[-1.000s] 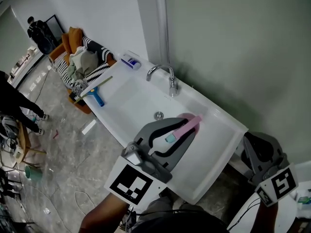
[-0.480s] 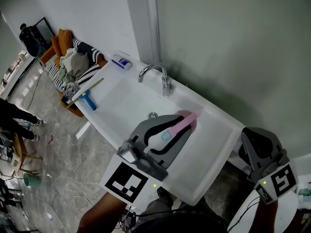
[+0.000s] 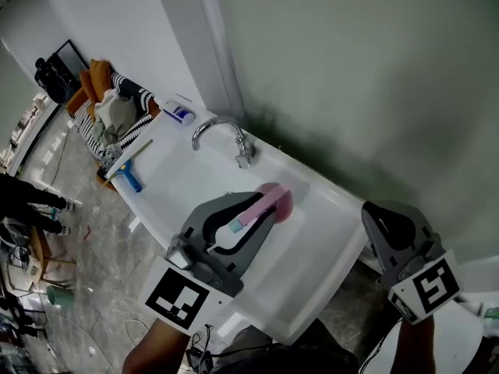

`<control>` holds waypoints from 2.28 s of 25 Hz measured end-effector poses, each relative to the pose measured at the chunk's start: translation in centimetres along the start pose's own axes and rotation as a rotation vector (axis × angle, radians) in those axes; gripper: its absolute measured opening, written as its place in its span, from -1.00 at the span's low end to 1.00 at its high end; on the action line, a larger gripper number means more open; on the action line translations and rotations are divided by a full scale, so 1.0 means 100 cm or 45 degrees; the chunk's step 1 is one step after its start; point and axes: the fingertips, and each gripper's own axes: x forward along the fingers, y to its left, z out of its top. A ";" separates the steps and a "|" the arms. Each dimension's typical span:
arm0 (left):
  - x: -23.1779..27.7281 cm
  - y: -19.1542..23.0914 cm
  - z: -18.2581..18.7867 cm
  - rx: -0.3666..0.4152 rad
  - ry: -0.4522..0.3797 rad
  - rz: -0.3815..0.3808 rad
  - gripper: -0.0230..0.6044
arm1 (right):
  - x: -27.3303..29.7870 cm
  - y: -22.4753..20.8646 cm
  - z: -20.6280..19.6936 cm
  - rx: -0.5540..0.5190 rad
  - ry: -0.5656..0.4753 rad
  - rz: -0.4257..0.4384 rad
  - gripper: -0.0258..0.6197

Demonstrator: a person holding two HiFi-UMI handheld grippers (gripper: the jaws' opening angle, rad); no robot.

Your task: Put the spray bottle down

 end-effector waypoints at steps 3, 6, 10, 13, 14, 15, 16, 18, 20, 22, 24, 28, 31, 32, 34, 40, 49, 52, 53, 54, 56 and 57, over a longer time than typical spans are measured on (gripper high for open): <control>0.021 0.001 -0.002 -0.005 0.016 0.021 -0.66 | 0.004 -0.016 -0.013 0.015 0.008 0.019 -0.89; 0.038 0.000 -0.008 -0.018 0.018 0.034 -0.66 | 0.007 -0.028 -0.024 0.028 0.015 0.029 -0.89; 0.060 -0.003 -0.020 -0.038 0.026 0.053 -0.66 | 0.010 -0.042 -0.037 0.034 0.020 0.037 -0.89; 0.072 0.000 -0.029 -0.047 0.045 0.084 -0.66 | 0.014 -0.049 -0.041 0.044 0.005 0.043 -0.89; 0.076 0.003 -0.033 -0.054 0.051 0.098 -0.66 | 0.016 -0.051 -0.043 0.047 -0.001 0.045 -0.89; 0.079 0.006 -0.038 -0.061 0.056 0.111 -0.66 | 0.018 -0.052 -0.044 0.050 -0.003 0.050 -0.89; 0.083 0.008 -0.043 -0.069 0.061 0.123 -0.66 | 0.020 -0.053 -0.047 0.053 0.000 0.055 -0.89; 0.090 0.013 -0.054 -0.081 0.075 0.144 -0.66 | 0.022 -0.054 -0.053 0.060 0.008 0.063 -0.89; 0.098 0.017 -0.067 -0.091 0.091 0.162 -0.66 | 0.023 -0.057 -0.059 0.068 0.017 0.066 -0.89; 0.106 0.022 -0.081 -0.100 0.105 0.177 -0.66 | 0.024 -0.060 -0.067 0.074 0.023 0.066 -0.89; 0.113 0.027 -0.095 -0.113 0.114 0.189 -0.66 | 0.025 -0.062 -0.076 0.077 0.033 0.065 -0.89; 0.125 0.032 -0.116 -0.132 0.129 0.204 -0.66 | 0.022 -0.065 -0.092 0.092 0.072 0.053 -0.89; 0.132 0.035 -0.132 -0.115 0.138 0.204 -0.66 | 0.019 -0.066 -0.104 0.101 0.095 0.045 -0.89; 0.135 0.037 -0.137 -0.115 0.141 0.203 -0.66 | 0.019 -0.066 -0.107 0.106 0.104 0.044 -0.89; 0.139 0.039 -0.145 -0.119 0.147 0.202 -0.66 | 0.019 -0.066 -0.113 0.115 0.126 0.041 -0.89; 0.151 0.051 -0.168 -0.128 0.164 0.216 -0.66 | 0.026 -0.066 -0.128 0.140 0.171 0.033 -0.89; 0.158 0.056 -0.192 -0.176 0.189 0.211 -0.66 | 0.035 -0.062 -0.135 0.161 0.196 0.035 -0.89; 0.159 0.060 -0.199 -0.183 0.196 0.211 -0.66 | 0.040 -0.060 -0.137 0.165 0.206 0.040 -0.89; 0.159 0.062 -0.201 -0.188 0.194 0.214 -0.66 | 0.041 -0.059 -0.137 0.167 0.209 0.041 -0.89; 0.159 0.064 -0.201 -0.193 0.190 0.217 -0.66 | 0.041 -0.059 -0.138 0.170 0.212 0.040 -0.89; 0.161 0.065 -0.202 -0.199 0.183 0.213 -0.66 | 0.041 -0.060 -0.140 0.176 0.220 0.037 -0.89; 0.162 0.065 -0.202 -0.200 0.181 0.209 -0.66 | 0.041 -0.060 -0.141 0.178 0.222 0.036 -0.89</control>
